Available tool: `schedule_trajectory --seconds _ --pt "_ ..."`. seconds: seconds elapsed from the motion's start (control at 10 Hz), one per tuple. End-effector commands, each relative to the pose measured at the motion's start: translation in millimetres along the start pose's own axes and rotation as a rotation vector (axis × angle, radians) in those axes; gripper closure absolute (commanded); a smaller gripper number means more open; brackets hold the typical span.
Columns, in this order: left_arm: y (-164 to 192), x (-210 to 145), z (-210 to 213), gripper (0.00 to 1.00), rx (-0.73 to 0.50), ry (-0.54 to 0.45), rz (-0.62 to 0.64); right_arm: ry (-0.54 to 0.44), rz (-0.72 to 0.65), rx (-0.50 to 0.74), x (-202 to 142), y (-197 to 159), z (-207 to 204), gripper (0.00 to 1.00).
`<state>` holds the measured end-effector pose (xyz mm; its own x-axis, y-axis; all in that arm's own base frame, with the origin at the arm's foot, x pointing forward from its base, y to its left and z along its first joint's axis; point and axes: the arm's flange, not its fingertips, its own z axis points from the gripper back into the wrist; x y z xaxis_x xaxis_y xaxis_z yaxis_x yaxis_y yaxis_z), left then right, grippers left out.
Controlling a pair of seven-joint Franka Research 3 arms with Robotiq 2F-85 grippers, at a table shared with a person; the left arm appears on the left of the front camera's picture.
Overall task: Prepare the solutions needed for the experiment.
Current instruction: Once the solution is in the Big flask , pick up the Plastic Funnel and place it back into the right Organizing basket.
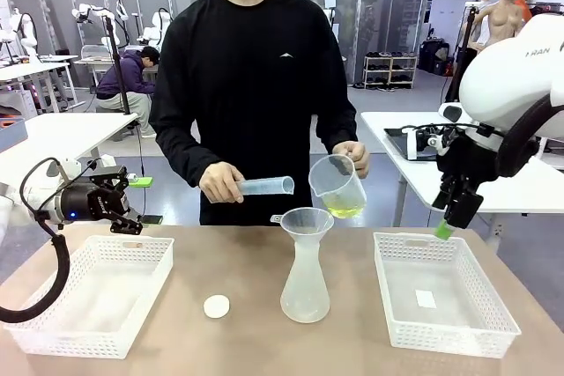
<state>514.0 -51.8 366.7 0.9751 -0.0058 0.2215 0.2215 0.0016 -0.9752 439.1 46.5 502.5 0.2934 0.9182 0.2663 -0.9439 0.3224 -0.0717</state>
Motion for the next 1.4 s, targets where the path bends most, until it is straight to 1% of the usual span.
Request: schedule_trajectory --seconds 0.0,0.3,0.4,0.5,0.6,0.7,0.8,0.9,1.0,1.2,1.3 --pt "-2.0 0.7 -0.7 0.0 0.003 -0.001 0.003 -0.017 -0.003 0.008 1.2 -0.5 3.3 0.0" --pt "-2.0 0.7 -0.7 0.0 0.003 -0.001 0.003 -0.004 0.0 0.0 1.3 -0.2 1.6 0.0" --pt "-2.0 0.7 -0.7 0.0 0.003 -0.001 0.003 -0.135 -0.226 0.115 1.9 -13.0 -10.1 0.0" --pt "-2.0 0.7 -0.7 0.0 0.003 -0.001 0.003 -0.189 -0.352 0.188 -6.3 -18.6 -19.2 0.0" --pt "-2.0 0.7 -0.7 0.0 0.003 -0.001 0.003 -0.262 -0.44 0.273 -13.8 -21.4 -27.9 0.0" --pt "-2.0 0.7 -0.7 0.0 0.003 -0.001 0.003 -0.305 -0.545 0.279 -24.0 -24.0 -35.2 0.0" --pt "-2.0 0.7 -0.7 0.0 0.003 -0.001 0.003 -0.412 -0.658 0.373 -38.6 -26.0 -41.4 0.0" --pt "-2.0 0.7 -0.7 0.0 0.003 -0.001 0.003 -0.493 -0.753 0.451 -54.1 -29.8 -46.6 0.0" --pt "-2.0 0.7 -0.7 0.0 0.003 -0.001 0.003 -0.628 -0.869 0.54 -71.8 -32.6 -53.3 0.0" --pt "-2.0 0.7 -0.7 0.0 0.003 -0.001 0.003 -0.787 -1.006 0.659 -104.6 -32.7 -72.5 0.0" --pt "-2.0 0.7 -0.7 0.0 0.003 -0.001 0.003 -0.842 -1.044 0.732 -112.1 -29.9 -76.7 0.0"
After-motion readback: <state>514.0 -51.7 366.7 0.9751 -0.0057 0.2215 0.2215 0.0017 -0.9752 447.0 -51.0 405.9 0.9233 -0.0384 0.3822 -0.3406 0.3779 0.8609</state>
